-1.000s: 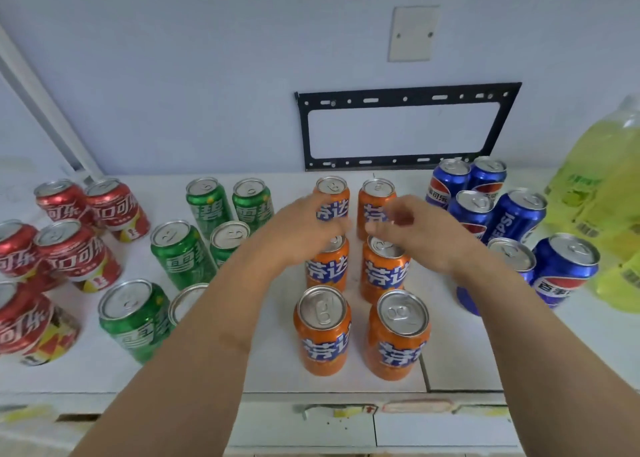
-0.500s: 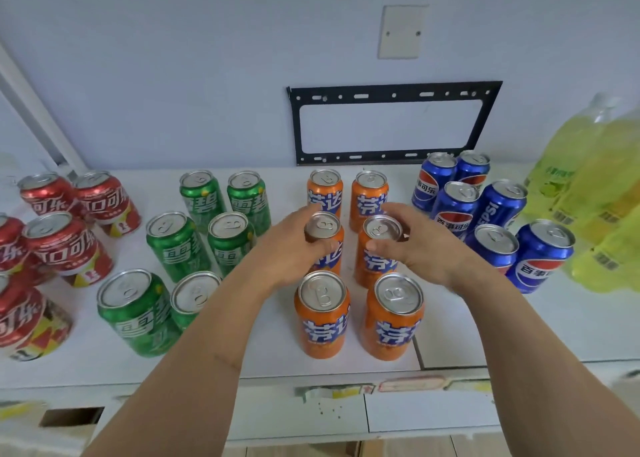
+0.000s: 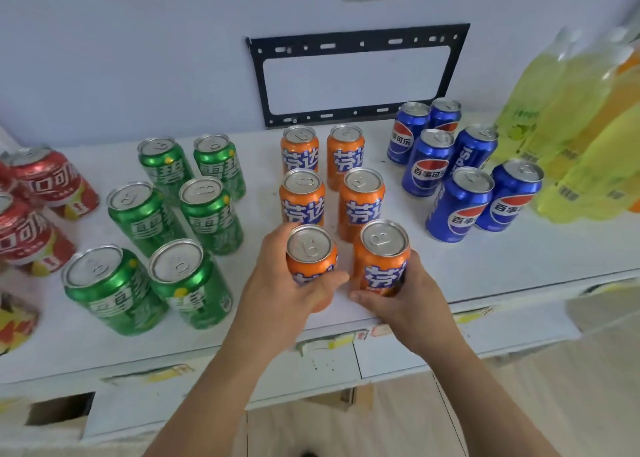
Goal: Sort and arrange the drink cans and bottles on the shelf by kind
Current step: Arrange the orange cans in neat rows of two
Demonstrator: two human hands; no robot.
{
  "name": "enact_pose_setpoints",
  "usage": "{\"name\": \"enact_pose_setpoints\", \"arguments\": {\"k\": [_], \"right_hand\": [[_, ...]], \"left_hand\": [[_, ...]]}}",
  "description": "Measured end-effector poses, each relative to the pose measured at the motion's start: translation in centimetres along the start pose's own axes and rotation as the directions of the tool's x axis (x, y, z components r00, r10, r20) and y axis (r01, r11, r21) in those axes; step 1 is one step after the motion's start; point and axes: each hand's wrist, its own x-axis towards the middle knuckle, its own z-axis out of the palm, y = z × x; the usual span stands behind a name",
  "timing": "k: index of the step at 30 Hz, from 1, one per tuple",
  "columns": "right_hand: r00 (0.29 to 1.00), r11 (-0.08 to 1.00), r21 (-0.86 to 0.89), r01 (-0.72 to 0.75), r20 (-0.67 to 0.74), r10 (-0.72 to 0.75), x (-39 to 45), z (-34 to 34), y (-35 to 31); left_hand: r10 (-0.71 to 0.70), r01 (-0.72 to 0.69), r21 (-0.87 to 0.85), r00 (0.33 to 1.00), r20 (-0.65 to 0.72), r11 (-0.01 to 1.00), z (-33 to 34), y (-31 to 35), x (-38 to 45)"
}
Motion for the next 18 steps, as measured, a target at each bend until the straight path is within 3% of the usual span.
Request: {"name": "enact_pose_setpoints", "arguments": {"k": [5,15,18], "right_hand": [[1.000,0.998,-0.068,0.000,-0.027,-0.002,-0.1,0.4,0.2],[0.997,0.999,-0.044,-0.030,0.068,0.033,-0.5,-0.6,-1.4],[0.988,0.996,-0.087,-0.027,0.148,0.039,-0.6,-2.1,-2.7]], "left_hand": [[-0.006,0.005,0.015,0.997,0.077,1.000,-1.4,0.7,1.0],[-0.112,0.114,-0.016,0.989,0.095,0.993,-1.4,2.6,0.1],[-0.116,0.116,-0.023,0.993,0.014,0.993,-1.1,4.8,-1.0]]}}
